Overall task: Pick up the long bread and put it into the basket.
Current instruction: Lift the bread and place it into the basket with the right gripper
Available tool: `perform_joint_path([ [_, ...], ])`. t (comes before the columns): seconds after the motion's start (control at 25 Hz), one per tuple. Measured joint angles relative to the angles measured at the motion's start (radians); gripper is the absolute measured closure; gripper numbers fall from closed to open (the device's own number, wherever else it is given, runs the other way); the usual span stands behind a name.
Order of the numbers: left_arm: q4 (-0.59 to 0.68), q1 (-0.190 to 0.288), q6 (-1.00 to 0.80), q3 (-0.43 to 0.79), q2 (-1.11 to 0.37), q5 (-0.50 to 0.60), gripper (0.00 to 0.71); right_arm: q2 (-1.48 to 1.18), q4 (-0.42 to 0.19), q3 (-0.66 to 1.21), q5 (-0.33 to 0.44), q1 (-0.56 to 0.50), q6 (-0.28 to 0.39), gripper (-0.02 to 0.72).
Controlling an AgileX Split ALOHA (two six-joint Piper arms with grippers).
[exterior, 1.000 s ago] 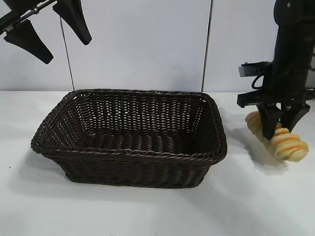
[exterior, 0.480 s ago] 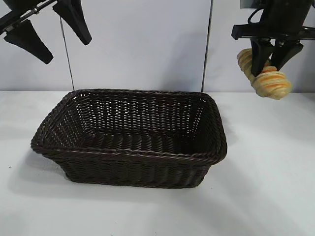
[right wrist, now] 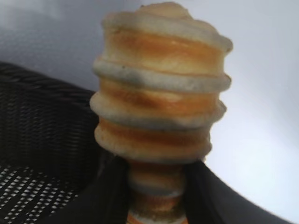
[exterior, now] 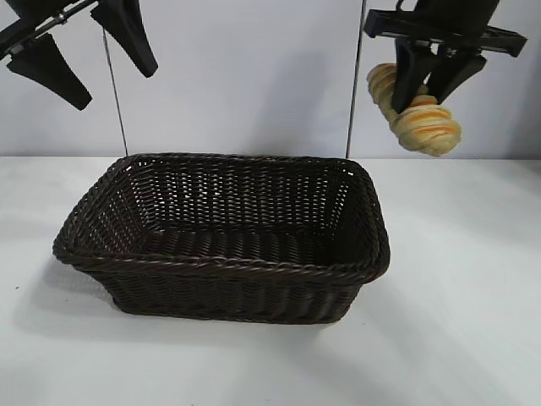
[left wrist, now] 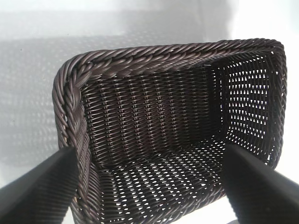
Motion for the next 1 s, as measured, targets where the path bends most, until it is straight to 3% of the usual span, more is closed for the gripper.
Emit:
perform_joint_path([
  [0.16,0.0,0.0,0.0,0.0,0.0,0.0,0.104,0.008,0.0,0.0,-0.001,0.08,-0.029,0.451],
  [0.44,0.0,0.0,0.0,0.0,0.0,0.0,0.104,0.073,0.0,0.0,-0.015,0.155,-0.154,0.451],
  [1.0,0.0,0.0,0.0,0.0,0.0,0.0,0.104,0.184,0.001,0.0,-0.091,0.156,-0.166,0.426],
])
